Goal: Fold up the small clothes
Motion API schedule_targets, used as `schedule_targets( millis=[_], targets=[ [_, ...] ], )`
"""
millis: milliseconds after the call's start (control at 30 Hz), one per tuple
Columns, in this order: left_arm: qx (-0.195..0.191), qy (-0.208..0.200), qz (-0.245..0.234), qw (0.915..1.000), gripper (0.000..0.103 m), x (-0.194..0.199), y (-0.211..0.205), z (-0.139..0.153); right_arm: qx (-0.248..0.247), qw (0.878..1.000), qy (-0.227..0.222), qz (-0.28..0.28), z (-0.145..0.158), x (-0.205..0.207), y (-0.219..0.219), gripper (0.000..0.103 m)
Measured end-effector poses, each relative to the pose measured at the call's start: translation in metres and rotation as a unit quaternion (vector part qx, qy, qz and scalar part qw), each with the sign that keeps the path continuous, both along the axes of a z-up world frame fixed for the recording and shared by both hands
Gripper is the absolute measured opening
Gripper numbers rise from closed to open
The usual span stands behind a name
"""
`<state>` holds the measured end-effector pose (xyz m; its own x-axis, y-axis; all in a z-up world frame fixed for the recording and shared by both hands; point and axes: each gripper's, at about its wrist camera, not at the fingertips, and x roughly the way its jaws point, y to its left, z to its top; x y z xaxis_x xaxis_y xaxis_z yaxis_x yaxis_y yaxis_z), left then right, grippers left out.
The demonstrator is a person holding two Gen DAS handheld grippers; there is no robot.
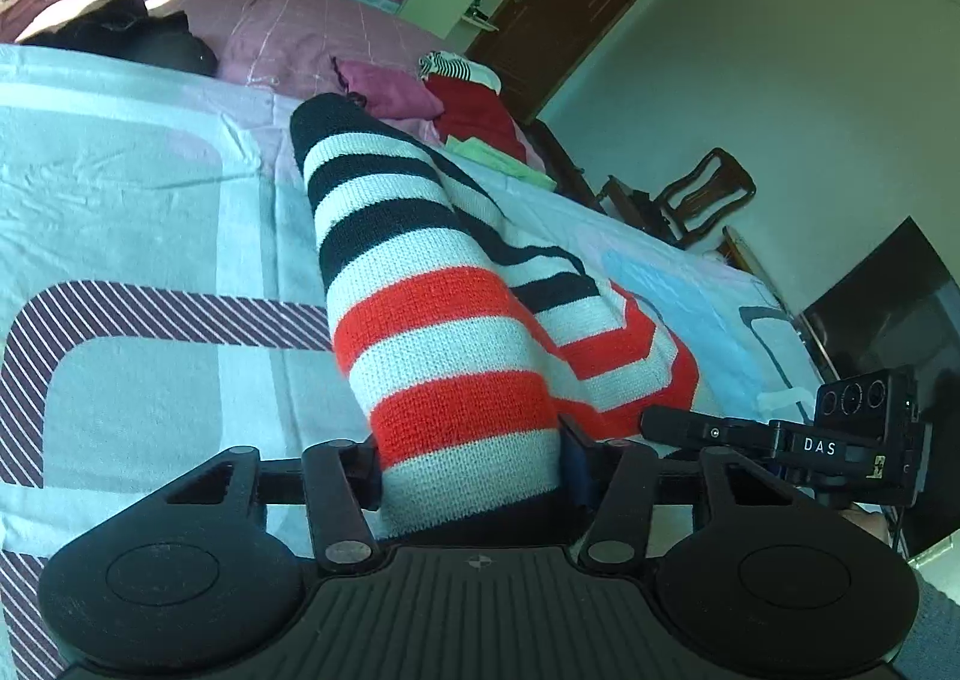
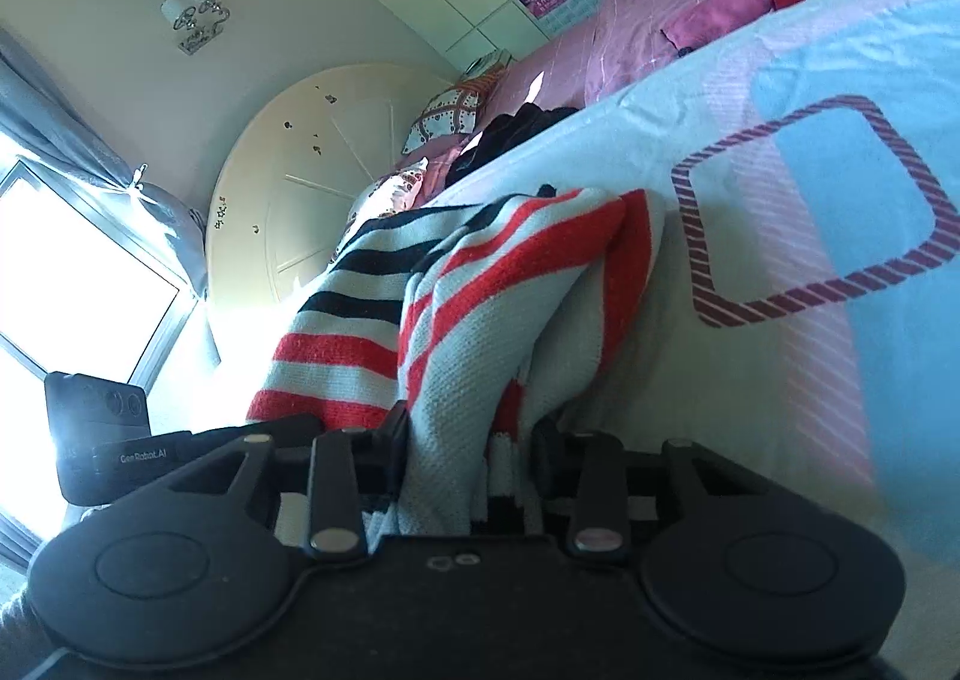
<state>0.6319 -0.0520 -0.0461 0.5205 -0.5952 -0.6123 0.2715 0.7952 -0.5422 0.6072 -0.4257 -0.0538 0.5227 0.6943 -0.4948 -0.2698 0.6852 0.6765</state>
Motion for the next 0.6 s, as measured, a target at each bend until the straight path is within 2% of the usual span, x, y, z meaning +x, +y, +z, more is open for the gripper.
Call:
schedule_targets(
  millis=[100, 333, 600],
  targets=[
    [0.009, -0.015, -0.008, 0.9998, 0.050, -0.004, -0.006, 0.017, -0.008, 1.000, -0.015, 0.000, 0.015, -0.008, -0.003, 0.037],
    [-0.001, -0.041, -0.014, 0.9991, 0.050, -0.009, -0.012, 0.048, -0.010, 0.999, -0.035, -0.009, 0.047, -0.022, -0.016, 0.036],
    [0.011, -0.065, -0.010, 0.9978, 0.050, -0.025, 0.008, 0.075, -0.018, 0.999, -0.050, 0.003, 0.071, -0.028, 0.016, 0.036]
  ],
)
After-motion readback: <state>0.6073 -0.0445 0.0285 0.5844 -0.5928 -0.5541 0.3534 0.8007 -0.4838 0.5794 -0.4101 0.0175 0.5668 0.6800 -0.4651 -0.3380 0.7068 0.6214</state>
